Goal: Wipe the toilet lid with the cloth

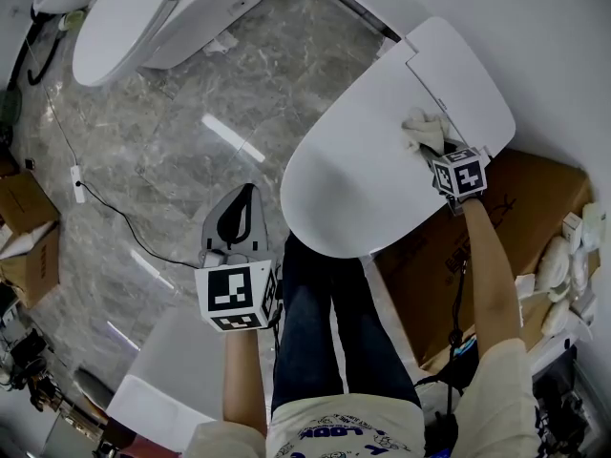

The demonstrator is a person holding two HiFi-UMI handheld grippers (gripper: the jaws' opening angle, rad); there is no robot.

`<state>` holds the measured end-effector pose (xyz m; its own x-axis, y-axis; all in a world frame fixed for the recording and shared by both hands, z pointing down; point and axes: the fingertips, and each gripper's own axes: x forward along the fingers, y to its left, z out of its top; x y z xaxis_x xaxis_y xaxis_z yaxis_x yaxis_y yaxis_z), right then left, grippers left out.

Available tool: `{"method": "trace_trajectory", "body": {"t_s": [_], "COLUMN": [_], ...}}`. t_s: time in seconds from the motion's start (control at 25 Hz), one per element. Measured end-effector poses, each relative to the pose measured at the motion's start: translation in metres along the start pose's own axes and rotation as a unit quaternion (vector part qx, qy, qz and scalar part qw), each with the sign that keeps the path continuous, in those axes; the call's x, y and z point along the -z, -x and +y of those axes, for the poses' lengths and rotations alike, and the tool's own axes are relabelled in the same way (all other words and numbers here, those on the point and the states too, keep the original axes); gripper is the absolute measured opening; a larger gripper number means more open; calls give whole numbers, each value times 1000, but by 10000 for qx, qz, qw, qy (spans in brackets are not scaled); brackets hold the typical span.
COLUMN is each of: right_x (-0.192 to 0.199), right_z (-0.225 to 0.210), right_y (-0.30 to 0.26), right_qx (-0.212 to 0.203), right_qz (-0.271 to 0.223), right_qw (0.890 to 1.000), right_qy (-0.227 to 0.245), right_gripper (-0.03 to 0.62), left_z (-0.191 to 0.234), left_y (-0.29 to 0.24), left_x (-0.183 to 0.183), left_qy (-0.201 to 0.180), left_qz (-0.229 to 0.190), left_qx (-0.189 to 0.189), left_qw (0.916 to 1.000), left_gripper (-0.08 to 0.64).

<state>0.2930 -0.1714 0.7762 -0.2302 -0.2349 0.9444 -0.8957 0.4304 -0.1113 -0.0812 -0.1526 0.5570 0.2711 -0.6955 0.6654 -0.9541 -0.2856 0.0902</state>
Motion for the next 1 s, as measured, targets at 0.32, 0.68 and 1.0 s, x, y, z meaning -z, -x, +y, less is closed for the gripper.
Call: {"method": "trace_trajectory", "body": {"t_s": [0.32, 0.68, 1.0], "right_x": [28, 55, 79], "right_z": [-56, -78, -79], "right_y": [19, 35, 43], "right_qx": [715, 1382, 1781], "right_qz": [-17, -140, -151], "right_qw": [9905, 9668, 9467], "right_qy": [-1179, -2144, -2679], "right_gripper": [115, 115, 115], "left_z": [-5, -11, -16], "left_y": [-1, -3, 1], "left_x": [3, 3, 3], "left_qy": [-38, -93, -101], "left_qz": [28, 14, -14], "left_qx": [57, 131, 199], "left_qw": [10000, 9999, 9997], "left_gripper": [3, 3, 3]}}
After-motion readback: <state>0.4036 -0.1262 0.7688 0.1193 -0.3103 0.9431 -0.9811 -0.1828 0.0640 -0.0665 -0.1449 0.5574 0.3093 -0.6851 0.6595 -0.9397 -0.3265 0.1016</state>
